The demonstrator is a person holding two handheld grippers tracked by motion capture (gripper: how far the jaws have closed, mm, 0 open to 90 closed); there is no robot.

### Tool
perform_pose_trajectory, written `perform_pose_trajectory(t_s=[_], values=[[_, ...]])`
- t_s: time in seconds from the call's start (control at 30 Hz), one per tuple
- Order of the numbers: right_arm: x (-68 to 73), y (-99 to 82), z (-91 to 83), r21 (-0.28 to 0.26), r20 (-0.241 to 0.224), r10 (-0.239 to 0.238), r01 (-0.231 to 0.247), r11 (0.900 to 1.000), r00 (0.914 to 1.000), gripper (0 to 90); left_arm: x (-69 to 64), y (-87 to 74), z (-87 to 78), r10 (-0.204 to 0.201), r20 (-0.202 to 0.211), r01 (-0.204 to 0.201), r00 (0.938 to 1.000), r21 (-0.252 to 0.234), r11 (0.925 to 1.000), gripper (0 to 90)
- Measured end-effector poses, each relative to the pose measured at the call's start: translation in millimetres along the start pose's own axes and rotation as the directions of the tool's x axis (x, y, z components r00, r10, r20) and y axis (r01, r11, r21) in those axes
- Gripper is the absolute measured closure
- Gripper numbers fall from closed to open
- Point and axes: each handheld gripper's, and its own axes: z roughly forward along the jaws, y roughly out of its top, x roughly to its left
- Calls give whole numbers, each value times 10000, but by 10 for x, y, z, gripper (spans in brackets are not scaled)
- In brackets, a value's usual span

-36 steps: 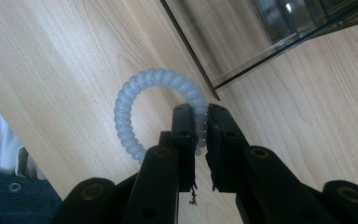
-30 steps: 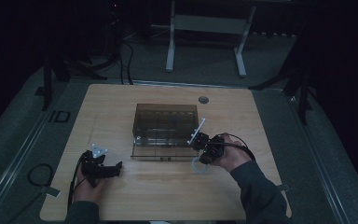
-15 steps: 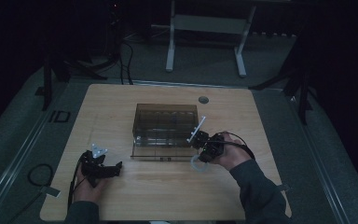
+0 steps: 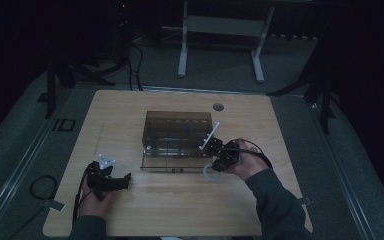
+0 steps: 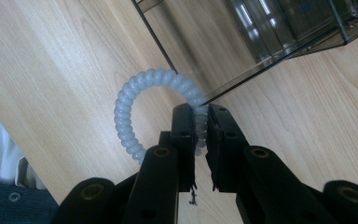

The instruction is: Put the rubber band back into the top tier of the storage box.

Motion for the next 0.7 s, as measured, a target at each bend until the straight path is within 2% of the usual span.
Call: perform_pose_trajectory(t_s=[0.7], values=[[-62, 64, -6, -190, 37, 105, -105, 9998, 9999, 815, 1, 0, -1, 8, 4, -8, 10000, 15, 10000, 38]])
